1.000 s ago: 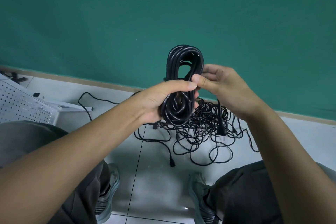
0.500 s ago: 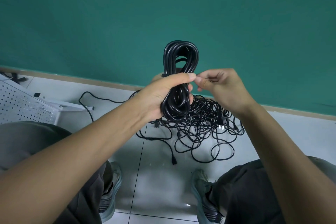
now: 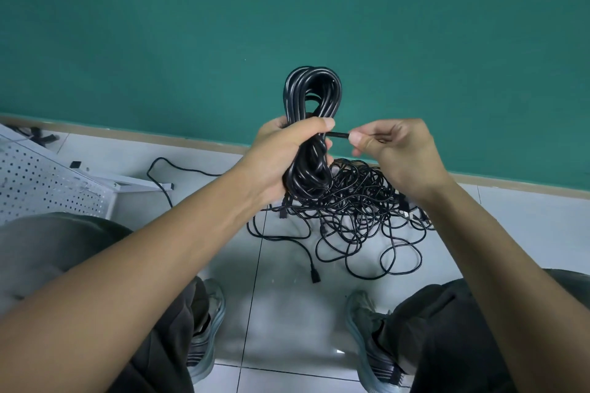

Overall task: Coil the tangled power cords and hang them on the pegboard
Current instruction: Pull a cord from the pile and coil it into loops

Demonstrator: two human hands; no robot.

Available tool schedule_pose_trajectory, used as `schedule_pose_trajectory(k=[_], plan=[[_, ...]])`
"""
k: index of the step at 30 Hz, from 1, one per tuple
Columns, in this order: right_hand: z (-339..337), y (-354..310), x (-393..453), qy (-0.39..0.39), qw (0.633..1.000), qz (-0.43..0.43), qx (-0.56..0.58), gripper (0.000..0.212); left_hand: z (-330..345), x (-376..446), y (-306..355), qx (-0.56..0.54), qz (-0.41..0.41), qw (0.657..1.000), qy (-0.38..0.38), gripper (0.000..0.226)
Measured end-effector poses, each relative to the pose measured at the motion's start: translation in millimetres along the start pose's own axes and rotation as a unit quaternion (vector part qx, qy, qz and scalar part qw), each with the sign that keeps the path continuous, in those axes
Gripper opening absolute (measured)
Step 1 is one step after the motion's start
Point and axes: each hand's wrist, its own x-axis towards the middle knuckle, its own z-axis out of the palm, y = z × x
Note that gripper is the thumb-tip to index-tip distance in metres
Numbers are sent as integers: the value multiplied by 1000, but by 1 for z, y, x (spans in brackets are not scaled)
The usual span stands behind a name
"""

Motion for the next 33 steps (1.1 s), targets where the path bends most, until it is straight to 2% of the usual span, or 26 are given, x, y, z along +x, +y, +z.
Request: schedule_pose_trajectory(k=[7,10,13,16,20,23,25,29,33], plan=[[-7,-22,-17,-3,999,-32,-37,7,-4,11,-6,50,1,998,29,28],[-14,-27,-22,-21,999,-37,-27,9,-10,12,-8,84,-16,996,18,45],[-20,-32,-26,-55,991,-75,-93,15,-14,12,-12,158,-57,985,-33,56],[-19,-33,-30,-84,980,-110,-141,16,-12,11,-15,238,-100,961,-102,49],[-19,-35,-33,-160,967,-134,-149,13,-13,5,-13,322,-157,912,-199,39],[-15,-35,-32,-206,955,-144,-158,8,-11,-2,-16,378,-162,881,-233,27],[-11,-35,-29,-213,953,-147,-156,9,-10,-3,-21,417,-167,857,-253,29],[-9,-31,-21,-223,960,-133,-101,16,-9,-4,-22,407,-199,836,-310,30],[-17,-26,-10,-277,956,-99,5,17,-11,-8,-16,361,-233,821,-377,35]])
